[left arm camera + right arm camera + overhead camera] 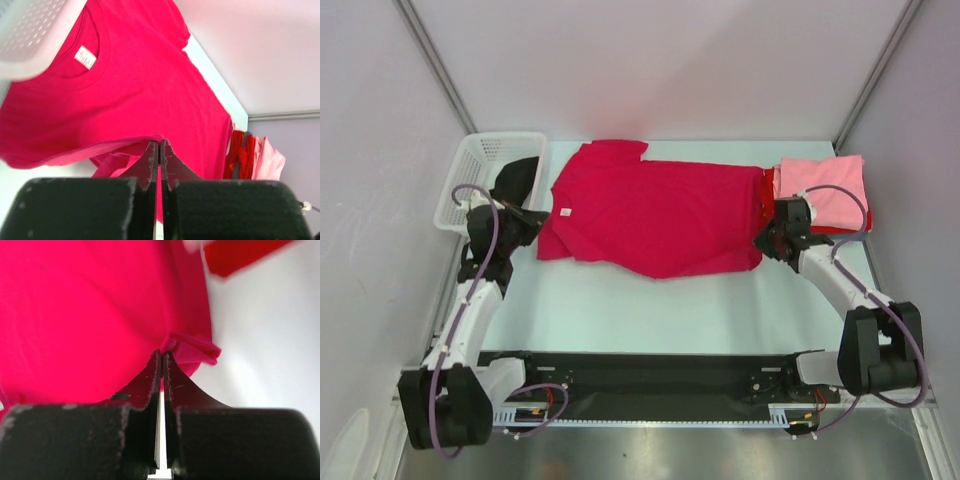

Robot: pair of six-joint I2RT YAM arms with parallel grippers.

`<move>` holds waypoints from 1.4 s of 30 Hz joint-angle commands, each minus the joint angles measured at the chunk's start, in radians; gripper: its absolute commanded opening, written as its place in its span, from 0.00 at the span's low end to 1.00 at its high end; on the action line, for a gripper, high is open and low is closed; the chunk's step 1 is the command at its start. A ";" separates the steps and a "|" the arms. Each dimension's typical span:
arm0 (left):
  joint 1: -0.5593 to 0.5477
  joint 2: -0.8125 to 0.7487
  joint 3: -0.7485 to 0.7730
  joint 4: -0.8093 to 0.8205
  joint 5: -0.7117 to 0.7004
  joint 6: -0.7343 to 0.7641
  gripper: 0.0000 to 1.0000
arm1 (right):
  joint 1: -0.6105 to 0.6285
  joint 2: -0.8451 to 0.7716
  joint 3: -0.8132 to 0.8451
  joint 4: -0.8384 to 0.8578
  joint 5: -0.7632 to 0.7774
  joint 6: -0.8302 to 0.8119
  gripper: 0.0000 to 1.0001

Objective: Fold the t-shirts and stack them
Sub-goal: Fold the tshirt

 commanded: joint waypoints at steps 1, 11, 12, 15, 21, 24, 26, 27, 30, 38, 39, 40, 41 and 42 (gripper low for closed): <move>-0.003 0.072 0.115 0.111 -0.013 -0.034 0.00 | -0.051 0.064 0.080 0.020 0.018 -0.028 0.00; -0.043 0.395 0.411 0.137 -0.005 -0.011 0.00 | -0.100 0.196 0.163 0.064 -0.023 -0.005 0.00; -0.043 0.425 0.436 0.137 0.005 -0.008 0.00 | -0.101 0.209 0.172 0.063 -0.025 -0.005 0.00; -0.048 0.538 0.526 0.124 0.055 0.008 0.00 | -0.101 0.255 0.204 0.063 -0.025 -0.002 0.00; -0.057 0.676 0.611 0.110 0.078 0.012 0.00 | -0.101 0.305 0.249 0.064 -0.008 0.006 0.00; -0.062 0.703 0.623 0.110 0.056 0.015 0.00 | -0.104 0.325 0.272 0.061 -0.003 0.003 0.00; -0.065 0.721 0.643 0.110 0.052 0.022 0.00 | -0.103 0.331 0.287 0.059 0.001 0.001 0.00; -0.065 0.744 0.651 0.108 0.055 0.025 0.00 | -0.104 0.339 0.292 0.059 0.001 0.001 0.00; -0.066 0.782 0.683 0.099 0.058 0.022 0.00 | -0.103 0.350 0.305 0.052 0.009 -0.006 0.00; -0.066 0.856 0.738 0.097 0.035 -0.001 0.00 | -0.092 0.407 0.356 0.041 0.028 -0.009 0.00; -0.065 0.862 0.751 0.097 0.033 -0.001 0.00 | -0.091 0.411 0.371 0.040 0.029 -0.012 0.00; -0.065 0.867 0.755 0.097 0.027 -0.001 0.00 | -0.089 0.414 0.374 0.038 0.035 -0.014 0.00; -0.066 0.877 0.769 0.099 0.022 0.003 0.00 | -0.085 0.419 0.379 0.036 0.038 -0.014 0.00; -0.066 0.882 0.772 0.099 0.018 0.008 0.00 | -0.081 0.422 0.382 0.038 0.040 -0.014 0.00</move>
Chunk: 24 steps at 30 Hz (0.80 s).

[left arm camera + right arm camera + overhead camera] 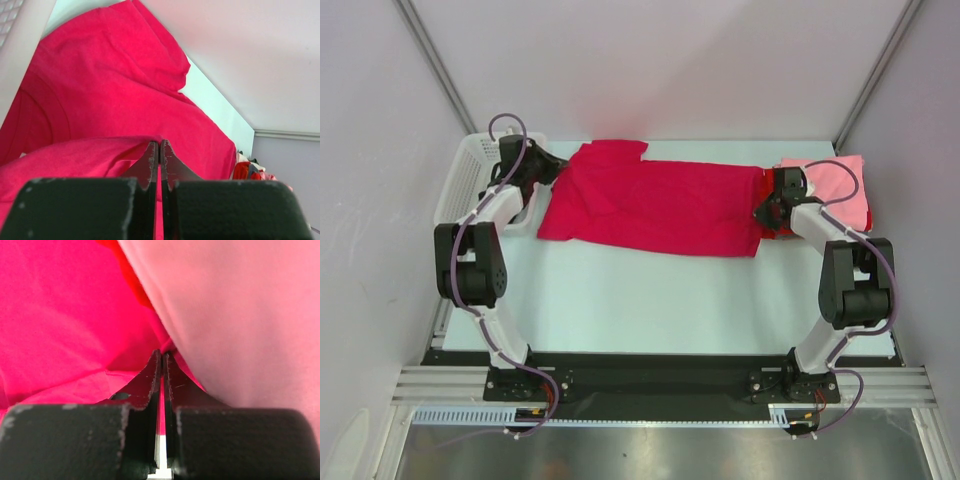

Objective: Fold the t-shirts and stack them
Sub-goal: Fold the tshirt

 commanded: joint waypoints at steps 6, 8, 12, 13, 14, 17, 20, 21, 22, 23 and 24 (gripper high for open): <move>-0.007 -0.001 0.060 0.022 -0.067 0.003 0.00 | 0.015 -0.001 0.062 0.001 0.079 0.006 0.00; -0.007 -0.021 0.035 0.027 -0.087 -0.004 0.00 | 0.015 -0.010 0.051 0.005 0.091 0.004 0.00; -0.007 -0.049 -0.006 0.051 -0.089 -0.011 0.00 | 0.012 -0.004 0.050 0.001 0.081 0.006 0.00; -0.007 -0.047 -0.005 0.050 -0.086 -0.012 0.00 | 0.012 -0.002 0.048 0.002 0.079 0.007 0.00; -0.006 -0.047 -0.006 0.047 -0.084 -0.018 0.00 | 0.012 -0.004 0.047 -0.001 0.079 0.009 0.00; -0.006 -0.078 -0.049 0.042 -0.101 -0.034 0.01 | 0.009 -0.030 0.016 -0.008 0.111 0.033 0.00; -0.006 -0.129 -0.112 0.097 -0.132 -0.049 0.00 | 0.006 -0.062 -0.021 0.027 0.116 0.030 0.00; -0.007 -0.133 -0.123 0.100 -0.132 -0.047 0.00 | 0.004 -0.061 -0.022 0.027 0.114 0.030 0.00; -0.006 -0.135 -0.123 0.099 -0.124 -0.046 0.00 | 0.004 -0.056 -0.021 0.024 0.108 0.029 0.00; -0.006 -0.136 -0.120 0.097 -0.120 -0.046 0.00 | 0.004 -0.054 -0.018 0.021 0.107 0.030 0.00; -0.007 -0.136 -0.120 0.093 -0.120 -0.049 0.00 | 0.004 -0.050 -0.016 0.021 0.102 0.030 0.00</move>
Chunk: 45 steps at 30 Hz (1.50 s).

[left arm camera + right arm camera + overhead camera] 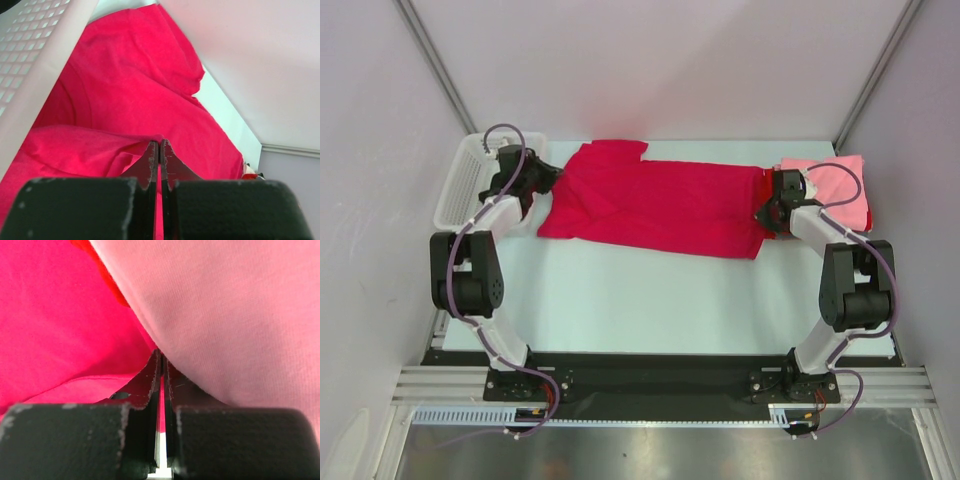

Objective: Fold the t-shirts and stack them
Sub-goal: Fold the tshirt

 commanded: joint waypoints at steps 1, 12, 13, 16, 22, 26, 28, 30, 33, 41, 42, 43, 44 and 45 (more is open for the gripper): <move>-0.005 -0.067 -0.002 0.062 -0.016 -0.023 0.00 | -0.004 -0.034 0.003 0.020 0.020 0.009 0.00; 0.004 -0.117 -0.085 0.106 -0.053 -0.068 0.00 | -0.004 -0.019 0.017 0.021 0.014 0.011 0.00; 0.007 -0.126 -0.091 0.108 -0.062 -0.074 0.00 | -0.004 -0.017 0.019 0.019 0.014 0.012 0.00; 0.011 -0.134 -0.103 0.111 -0.062 -0.078 0.00 | -0.004 -0.016 0.019 0.020 0.011 0.011 0.00; 0.021 -0.183 -0.160 0.140 -0.100 -0.103 0.00 | -0.004 -0.016 0.017 0.019 0.011 0.009 0.00; 0.022 -0.179 -0.157 0.144 -0.090 -0.103 0.00 | -0.004 -0.014 0.017 0.022 0.012 0.011 0.00; 0.022 -0.165 -0.151 0.144 -0.083 -0.104 0.00 | -0.002 -0.014 0.017 0.019 0.015 0.014 0.00; 0.021 -0.154 -0.136 0.152 -0.065 -0.104 0.00 | -0.002 -0.017 0.019 0.020 0.018 0.014 0.00; 0.018 -0.072 -0.052 0.132 0.011 -0.072 0.06 | 0.002 -0.011 0.039 0.019 -0.001 0.005 0.14; -0.039 -0.056 0.095 -0.015 -0.008 0.032 0.57 | 0.055 -0.075 0.079 -0.007 0.032 0.011 0.54; -0.042 -0.070 0.090 -0.023 -0.013 0.040 0.59 | 0.059 -0.094 0.059 -0.001 0.043 0.019 0.54; -0.045 -0.086 0.082 -0.027 -0.014 0.044 0.61 | 0.064 -0.114 0.042 0.025 0.044 0.026 0.54; -0.045 -0.122 0.070 -0.029 -0.011 0.044 0.62 | 0.067 -0.166 0.022 0.045 0.046 0.037 0.54; -0.047 -0.146 0.038 -0.029 -0.010 0.047 0.62 | 0.081 -0.190 -0.007 0.066 0.049 0.048 0.54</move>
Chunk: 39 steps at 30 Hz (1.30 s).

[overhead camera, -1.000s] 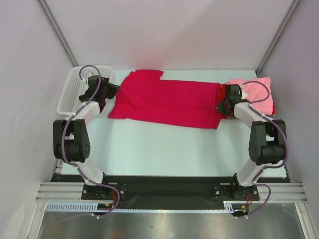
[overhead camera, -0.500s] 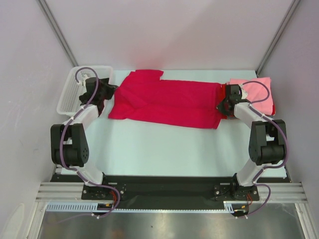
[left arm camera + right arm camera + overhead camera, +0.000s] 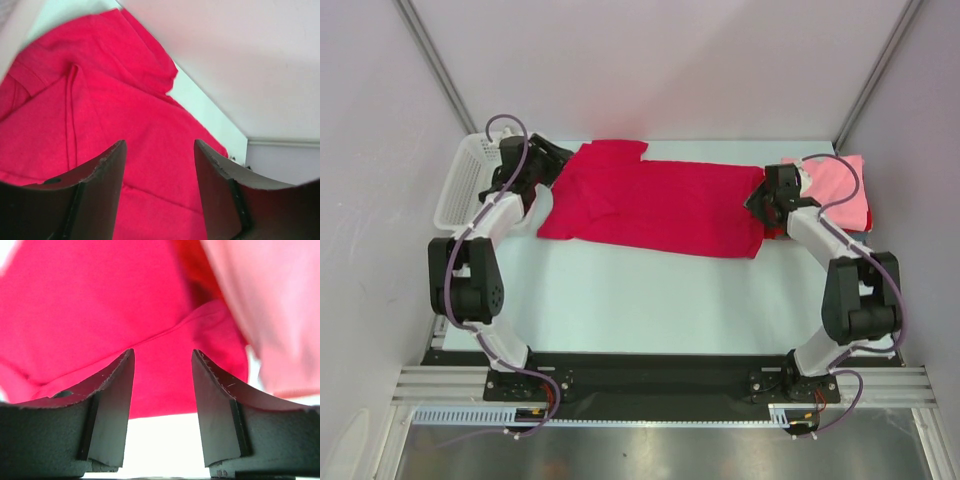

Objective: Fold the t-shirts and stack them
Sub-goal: Fold the tshirt

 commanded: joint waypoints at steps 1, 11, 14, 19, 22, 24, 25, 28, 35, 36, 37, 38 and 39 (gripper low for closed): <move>-0.021 -0.133 -0.030 -0.023 -0.014 0.063 0.63 | 0.031 -0.151 -0.081 0.103 0.049 0.051 0.54; -0.080 -0.579 -0.566 0.157 -0.207 -0.048 0.63 | 0.258 -0.477 -0.517 0.272 0.282 0.347 0.54; -0.080 -0.662 -0.708 0.188 -0.257 -0.076 0.64 | 0.294 -0.492 -0.600 0.338 0.320 0.430 0.55; -0.081 -0.670 -0.812 0.221 -0.290 -0.123 0.67 | 0.299 -0.426 -0.680 0.436 0.352 0.518 0.56; -0.080 -0.642 -0.831 0.242 -0.304 -0.142 0.67 | 0.297 -0.391 -0.684 0.447 0.406 0.541 0.54; -0.081 -0.630 -0.858 0.268 -0.320 -0.159 0.67 | 0.294 -0.376 -0.689 0.440 0.452 0.561 0.53; -0.081 -0.627 -0.870 0.282 -0.333 -0.180 0.66 | 0.289 -0.369 -0.700 0.444 0.466 0.577 0.52; -0.081 -0.610 -0.918 0.348 -0.379 -0.226 0.66 | 0.256 -0.333 -0.717 0.496 0.475 0.600 0.51; -0.081 -0.501 -0.958 0.472 -0.401 -0.282 0.65 | 0.182 -0.236 -0.720 0.598 0.388 0.654 0.49; -0.080 -0.492 -0.956 0.478 -0.401 -0.283 0.65 | 0.179 -0.228 -0.717 0.607 0.386 0.656 0.44; -0.080 -0.483 -0.956 0.489 -0.404 -0.285 0.64 | 0.174 -0.208 -0.714 0.617 0.385 0.656 0.41; -0.080 -0.483 -0.961 0.495 -0.409 -0.285 0.64 | 0.168 -0.201 -0.706 0.613 0.380 0.666 0.36; -0.080 -0.481 -0.962 0.498 -0.421 -0.285 0.64 | 0.164 -0.191 -0.700 0.613 0.380 0.666 0.35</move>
